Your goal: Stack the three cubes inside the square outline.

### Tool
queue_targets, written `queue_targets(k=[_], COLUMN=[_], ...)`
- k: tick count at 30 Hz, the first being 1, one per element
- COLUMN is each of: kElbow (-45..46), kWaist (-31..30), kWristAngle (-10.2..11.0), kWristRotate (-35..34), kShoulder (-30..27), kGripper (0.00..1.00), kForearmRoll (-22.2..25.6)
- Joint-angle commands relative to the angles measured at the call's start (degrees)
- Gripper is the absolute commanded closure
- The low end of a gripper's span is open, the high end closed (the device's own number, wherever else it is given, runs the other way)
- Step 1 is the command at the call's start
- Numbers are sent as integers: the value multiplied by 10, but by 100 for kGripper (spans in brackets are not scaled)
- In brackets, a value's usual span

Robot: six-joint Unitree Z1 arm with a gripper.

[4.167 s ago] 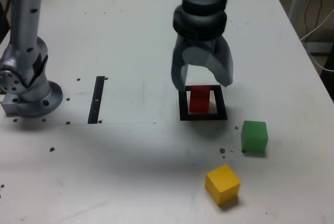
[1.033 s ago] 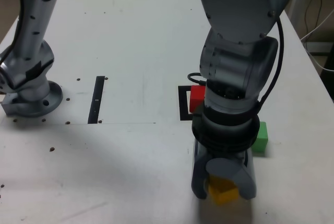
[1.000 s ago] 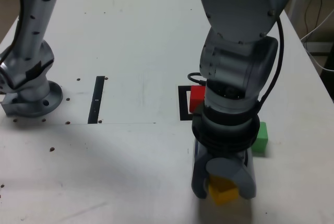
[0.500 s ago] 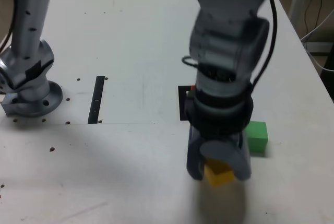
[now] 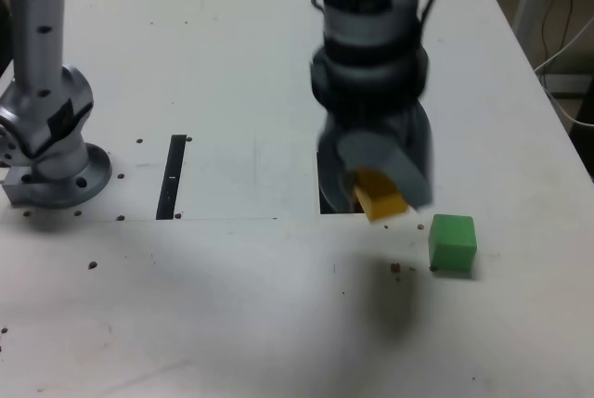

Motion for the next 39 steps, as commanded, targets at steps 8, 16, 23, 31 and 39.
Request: queue_targets(k=[8, 16, 23, 31, 39], kElbow=[77, 84, 84, 87, 85], kWaist=[115, 141, 141, 142, 148], kWristAngle=[-29, -28, -33, -22, -22], kWristRotate=[197, 266, 281, 287, 290], kShoulder=[-71, -73, -46, -18, -6], kGripper=[86, 86, 87, 87, 86], kForearmRoll=[4, 24, 11, -23, -26])
